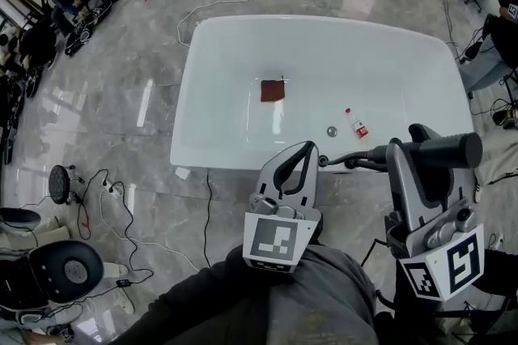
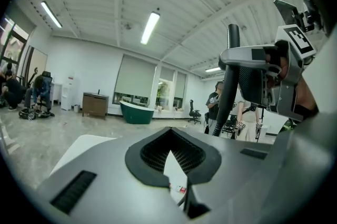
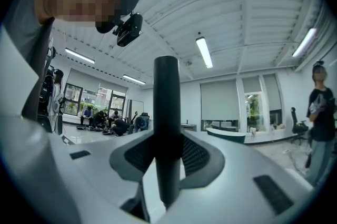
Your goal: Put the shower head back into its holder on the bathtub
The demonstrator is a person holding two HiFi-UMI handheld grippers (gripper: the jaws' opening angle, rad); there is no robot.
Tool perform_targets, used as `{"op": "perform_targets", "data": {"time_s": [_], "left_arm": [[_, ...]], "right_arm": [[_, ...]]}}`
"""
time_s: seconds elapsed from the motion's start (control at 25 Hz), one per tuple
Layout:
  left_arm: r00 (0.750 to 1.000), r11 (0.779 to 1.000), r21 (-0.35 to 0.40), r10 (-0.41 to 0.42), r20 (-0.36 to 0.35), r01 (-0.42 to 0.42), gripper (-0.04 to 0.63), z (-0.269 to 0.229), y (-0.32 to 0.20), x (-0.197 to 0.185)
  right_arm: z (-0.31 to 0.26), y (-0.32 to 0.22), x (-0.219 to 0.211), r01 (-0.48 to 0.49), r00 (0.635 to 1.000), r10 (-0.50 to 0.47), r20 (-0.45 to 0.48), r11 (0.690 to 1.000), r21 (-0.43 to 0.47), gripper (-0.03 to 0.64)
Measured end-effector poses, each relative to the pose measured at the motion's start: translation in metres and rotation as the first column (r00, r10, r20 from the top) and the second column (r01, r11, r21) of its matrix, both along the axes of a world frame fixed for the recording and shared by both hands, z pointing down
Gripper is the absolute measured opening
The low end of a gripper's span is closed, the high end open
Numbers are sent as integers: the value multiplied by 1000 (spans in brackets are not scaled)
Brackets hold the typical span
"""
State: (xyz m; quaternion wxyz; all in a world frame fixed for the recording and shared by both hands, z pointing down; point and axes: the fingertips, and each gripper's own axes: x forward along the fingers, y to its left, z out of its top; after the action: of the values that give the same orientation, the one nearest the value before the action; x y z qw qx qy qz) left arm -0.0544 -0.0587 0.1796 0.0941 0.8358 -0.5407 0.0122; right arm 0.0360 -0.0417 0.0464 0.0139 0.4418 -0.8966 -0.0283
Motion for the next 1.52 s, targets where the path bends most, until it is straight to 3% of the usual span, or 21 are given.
{"op": "perform_targets", "data": {"time_s": [0.6,1.52], "left_arm": [[999,998,-48,38,14,-37,3,15,0,6],[999,994,-108,31,10,-30,3,45,-9,9]], "right_arm": [[73,6,7,-55,998,52,-32,993,-104,133],[135,-13,7,-98,994,89,-69,984,-146,133]]}}
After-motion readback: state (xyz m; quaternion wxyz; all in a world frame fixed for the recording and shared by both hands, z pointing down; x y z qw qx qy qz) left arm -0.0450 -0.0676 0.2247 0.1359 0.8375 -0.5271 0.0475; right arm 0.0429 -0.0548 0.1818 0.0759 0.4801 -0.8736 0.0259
